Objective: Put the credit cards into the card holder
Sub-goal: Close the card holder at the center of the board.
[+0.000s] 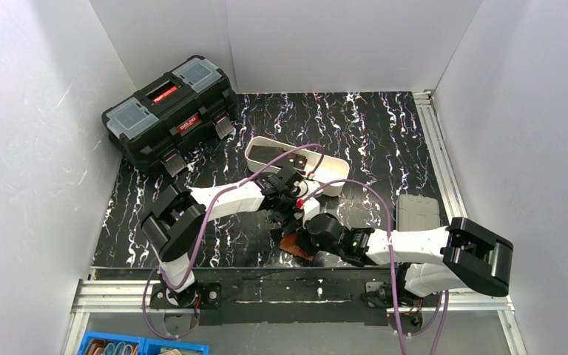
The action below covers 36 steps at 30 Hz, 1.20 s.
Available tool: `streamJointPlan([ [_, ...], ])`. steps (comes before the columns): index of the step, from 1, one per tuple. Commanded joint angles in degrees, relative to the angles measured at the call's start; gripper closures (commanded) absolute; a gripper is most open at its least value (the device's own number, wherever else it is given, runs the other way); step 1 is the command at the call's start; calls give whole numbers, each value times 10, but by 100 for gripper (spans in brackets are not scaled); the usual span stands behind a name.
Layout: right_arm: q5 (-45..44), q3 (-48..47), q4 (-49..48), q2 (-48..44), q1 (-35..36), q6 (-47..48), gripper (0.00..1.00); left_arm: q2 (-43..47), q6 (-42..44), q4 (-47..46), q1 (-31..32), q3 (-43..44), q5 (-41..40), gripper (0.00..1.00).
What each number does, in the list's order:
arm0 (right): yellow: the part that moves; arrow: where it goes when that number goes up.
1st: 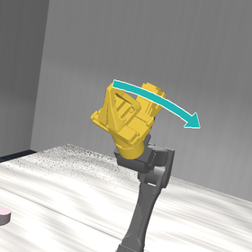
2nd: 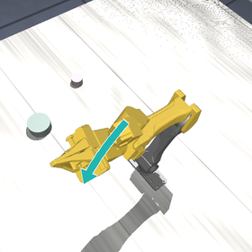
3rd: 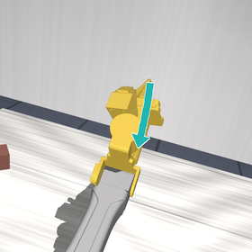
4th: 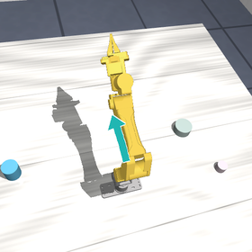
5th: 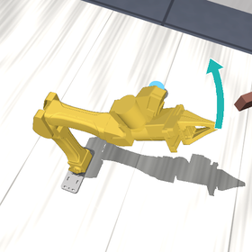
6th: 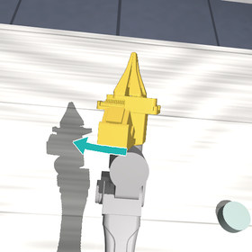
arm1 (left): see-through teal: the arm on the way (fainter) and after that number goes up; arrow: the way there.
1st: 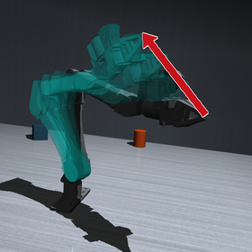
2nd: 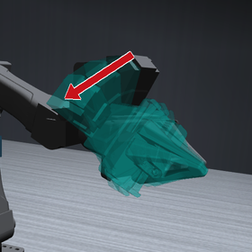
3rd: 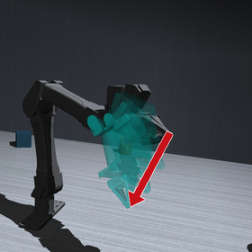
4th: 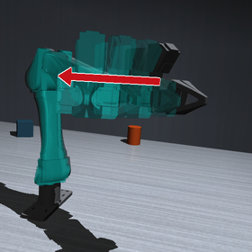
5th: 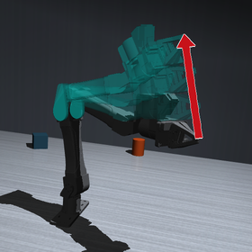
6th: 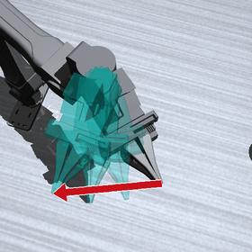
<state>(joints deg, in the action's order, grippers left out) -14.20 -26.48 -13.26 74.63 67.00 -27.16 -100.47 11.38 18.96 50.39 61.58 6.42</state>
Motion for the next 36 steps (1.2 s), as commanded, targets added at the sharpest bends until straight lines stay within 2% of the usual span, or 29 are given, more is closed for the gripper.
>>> streamJointPlan([
  [1,-61,1,47,11,-22,1,99,-45,65,124,24,-57,-19,2],
  [12,-76,6,105,-16,-28,-27,99,-36,74,127,24,-69,-22,2],
  [19,-62,-29,122,42,-33,-29,99,-32,75,127,23,-71,-20,2],
  [22,-64,-55,169,64,-39,-43,99,-26,78,130,24,-73,-18,2],
  [26,-72,-66,219,64,-40,-74,99,-25,79,131,23,-75,-16,2],
  [36,-57,-63,238,76,-65,-108,99,-19,84,135,24,-77,-5,2],
])
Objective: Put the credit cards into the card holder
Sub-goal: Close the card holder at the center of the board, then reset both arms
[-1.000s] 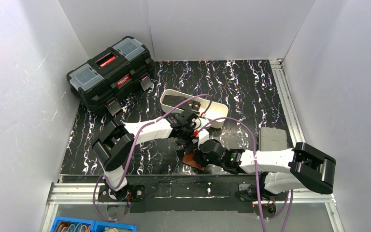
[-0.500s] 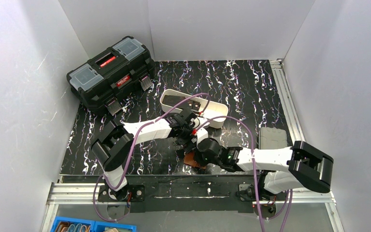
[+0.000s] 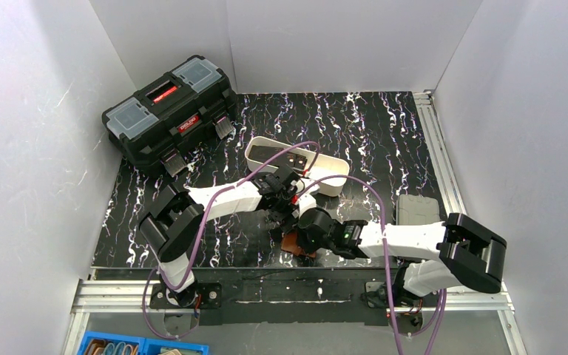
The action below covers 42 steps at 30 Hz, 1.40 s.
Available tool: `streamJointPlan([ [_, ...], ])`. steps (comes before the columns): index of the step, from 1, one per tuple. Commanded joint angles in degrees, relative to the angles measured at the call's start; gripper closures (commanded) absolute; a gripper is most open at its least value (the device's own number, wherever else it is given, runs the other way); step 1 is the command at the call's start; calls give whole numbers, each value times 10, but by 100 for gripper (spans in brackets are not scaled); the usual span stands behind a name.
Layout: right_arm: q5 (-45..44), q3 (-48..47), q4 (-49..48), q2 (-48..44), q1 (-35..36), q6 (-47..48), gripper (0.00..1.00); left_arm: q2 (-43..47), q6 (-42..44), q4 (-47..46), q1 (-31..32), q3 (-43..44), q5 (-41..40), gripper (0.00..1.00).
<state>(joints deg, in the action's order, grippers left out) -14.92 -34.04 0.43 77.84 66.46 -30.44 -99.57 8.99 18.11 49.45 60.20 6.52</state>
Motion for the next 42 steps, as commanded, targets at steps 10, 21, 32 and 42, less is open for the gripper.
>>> streamJointPlan([
  [10,-28,-29,150,115,-77,-100,99,-13,112,164,33,-71,6,2],
  [21,-69,-11,176,57,-82,-138,70,23,125,185,33,-85,13,2],
  [32,-108,-1,178,-116,-87,-113,39,34,126,275,20,3,7,2],
  [42,-100,-113,241,-198,-126,4,2,93,111,419,-123,284,-14,2],
])
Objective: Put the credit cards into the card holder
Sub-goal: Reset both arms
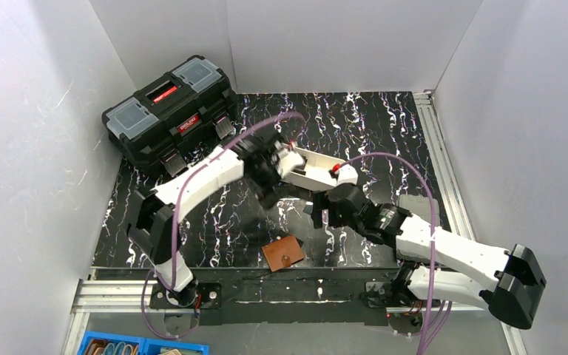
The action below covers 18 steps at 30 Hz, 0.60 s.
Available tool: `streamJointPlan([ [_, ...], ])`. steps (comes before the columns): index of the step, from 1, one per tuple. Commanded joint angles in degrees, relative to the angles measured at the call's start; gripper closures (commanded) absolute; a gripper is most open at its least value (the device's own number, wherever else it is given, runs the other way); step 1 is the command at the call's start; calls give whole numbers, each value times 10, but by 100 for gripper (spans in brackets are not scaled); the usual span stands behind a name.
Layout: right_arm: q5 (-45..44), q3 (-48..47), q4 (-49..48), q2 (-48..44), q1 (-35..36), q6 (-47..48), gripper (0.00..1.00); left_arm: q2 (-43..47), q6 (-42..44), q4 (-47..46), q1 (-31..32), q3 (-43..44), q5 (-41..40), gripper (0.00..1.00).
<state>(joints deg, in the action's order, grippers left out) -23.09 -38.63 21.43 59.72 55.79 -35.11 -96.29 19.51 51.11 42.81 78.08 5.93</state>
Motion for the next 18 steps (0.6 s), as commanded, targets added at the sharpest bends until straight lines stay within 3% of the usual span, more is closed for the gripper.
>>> streamJointPlan([
  [1,-14,-83,39,-17,-24,64,2,63,3,104,-77,130,11,2],
  [5,15,-154,81,-8,-74,98,1,73,-10,137,-174,204,56,2],
  [10,64,-229,108,-2,-194,132,2,99,-49,119,-334,198,177,2],
  [14,55,-229,104,13,-313,133,2,143,-77,35,-447,82,203,2],
  [18,19,-134,-12,3,-401,151,2,205,-87,-111,-541,-69,250,2],
])
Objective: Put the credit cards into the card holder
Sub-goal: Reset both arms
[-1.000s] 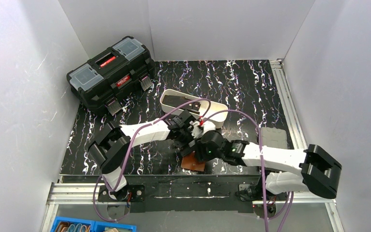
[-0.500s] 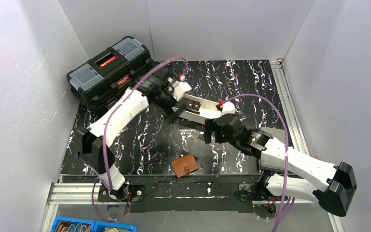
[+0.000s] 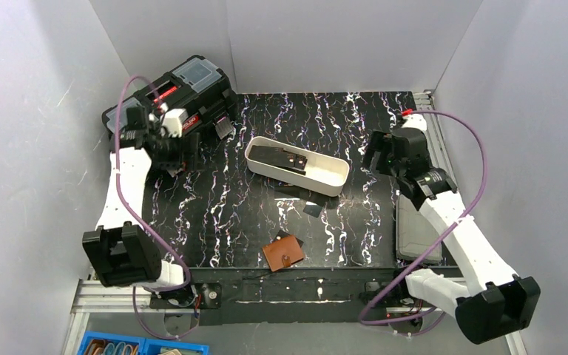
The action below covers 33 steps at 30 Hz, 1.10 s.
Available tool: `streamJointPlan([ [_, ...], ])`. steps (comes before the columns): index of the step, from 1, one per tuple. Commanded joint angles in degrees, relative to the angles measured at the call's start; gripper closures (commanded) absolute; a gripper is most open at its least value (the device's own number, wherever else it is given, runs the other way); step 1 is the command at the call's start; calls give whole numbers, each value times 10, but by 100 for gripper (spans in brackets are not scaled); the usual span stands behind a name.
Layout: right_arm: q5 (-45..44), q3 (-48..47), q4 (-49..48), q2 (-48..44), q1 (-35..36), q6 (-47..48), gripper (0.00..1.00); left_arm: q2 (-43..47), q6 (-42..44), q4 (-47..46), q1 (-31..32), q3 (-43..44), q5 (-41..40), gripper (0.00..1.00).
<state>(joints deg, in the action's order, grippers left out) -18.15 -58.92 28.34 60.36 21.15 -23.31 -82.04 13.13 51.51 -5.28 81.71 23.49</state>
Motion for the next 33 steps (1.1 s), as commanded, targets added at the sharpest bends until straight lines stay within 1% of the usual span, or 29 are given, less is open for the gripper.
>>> streamJointPlan([
  [1,-52,96,-118,-5,-63,46,2,85,-30,-169,-71,-147,81,2],
  [3,-77,139,-171,-1,-77,73,2,131,-41,-279,-82,-234,82,2],
  [5,-94,149,-197,12,-89,75,2,156,-53,-361,-83,-296,76,2],
  [7,-110,148,-206,33,-99,73,2,149,-67,-409,-84,-329,66,2],
  [9,-127,159,-236,48,-104,78,2,132,-78,-456,-85,-361,60,2],
  [13,-123,219,-372,47,-116,103,2,110,-101,-566,-85,-425,68,2],
  [17,-99,289,-493,39,-133,118,2,108,-125,-707,-84,-495,81,2],
  [21,-78,325,-574,52,-152,121,2,78,-126,-852,-85,-556,75,2],
  [24,-55,331,-621,62,-168,129,2,36,-119,-847,-84,-545,76,2],
  [26,-42,322,-638,77,-181,138,2,10,-126,-869,-85,-547,66,2],
  [28,-30,316,-657,94,-197,142,2,5,-127,-858,-84,-541,58,2],
  [30,-9,310,-672,106,-214,139,2,2,-144,-870,-83,-544,60,2],
  [33,3,301,-700,131,-236,129,2,4,-147,-872,-83,-546,57,2],
])
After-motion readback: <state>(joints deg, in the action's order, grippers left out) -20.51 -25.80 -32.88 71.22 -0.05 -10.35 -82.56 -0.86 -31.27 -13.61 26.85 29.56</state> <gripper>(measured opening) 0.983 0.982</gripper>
